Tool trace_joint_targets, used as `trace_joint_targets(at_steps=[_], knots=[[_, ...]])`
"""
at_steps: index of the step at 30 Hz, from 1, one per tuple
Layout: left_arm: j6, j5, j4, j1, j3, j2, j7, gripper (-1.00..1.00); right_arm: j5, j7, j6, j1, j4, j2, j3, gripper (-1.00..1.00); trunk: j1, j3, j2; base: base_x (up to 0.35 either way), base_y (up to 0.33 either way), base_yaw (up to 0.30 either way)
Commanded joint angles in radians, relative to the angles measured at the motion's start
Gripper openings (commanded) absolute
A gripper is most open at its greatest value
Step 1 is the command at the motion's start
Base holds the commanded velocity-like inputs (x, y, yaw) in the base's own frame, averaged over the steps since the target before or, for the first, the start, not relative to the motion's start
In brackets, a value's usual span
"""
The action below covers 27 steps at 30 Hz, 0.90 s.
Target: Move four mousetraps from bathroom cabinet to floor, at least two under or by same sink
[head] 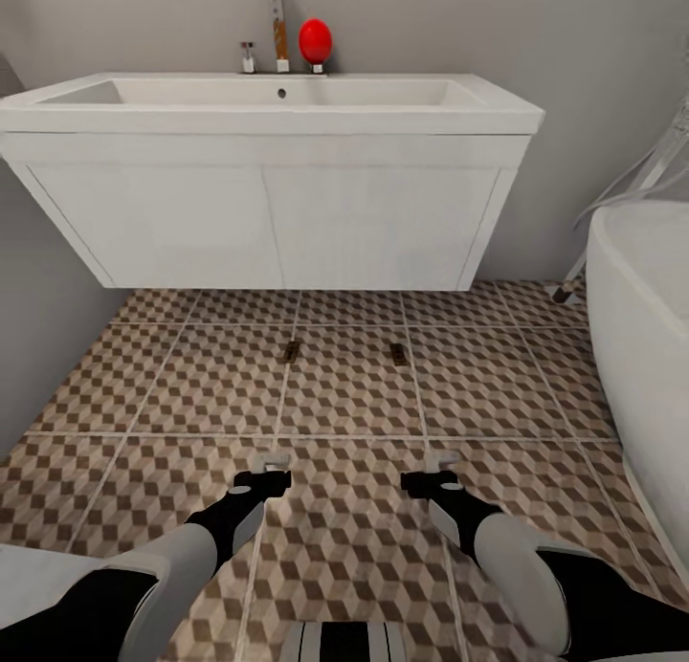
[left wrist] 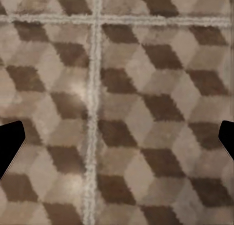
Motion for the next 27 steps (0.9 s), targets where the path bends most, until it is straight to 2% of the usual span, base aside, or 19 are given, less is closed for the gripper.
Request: trace_joint_targets(at_steps=[1,27], knots=[[-0.004,0.007,0.001,0.000,-0.008,0.000,0.004,1.00,0.010,-0.004,-0.003,0.000,0.001,0.000,-0.009,1.00,-0.001,0.003,0.000,0.000,0.000,0.000],[-0.006,0.007,-0.002,0.000,-0.006,0.000,0.003,1.00,0.010,-0.005,0.011,0.000,0.001,0.000,-0.009,1.00,-0.012,0.104,0.006,0.000,0.000,0.000]])
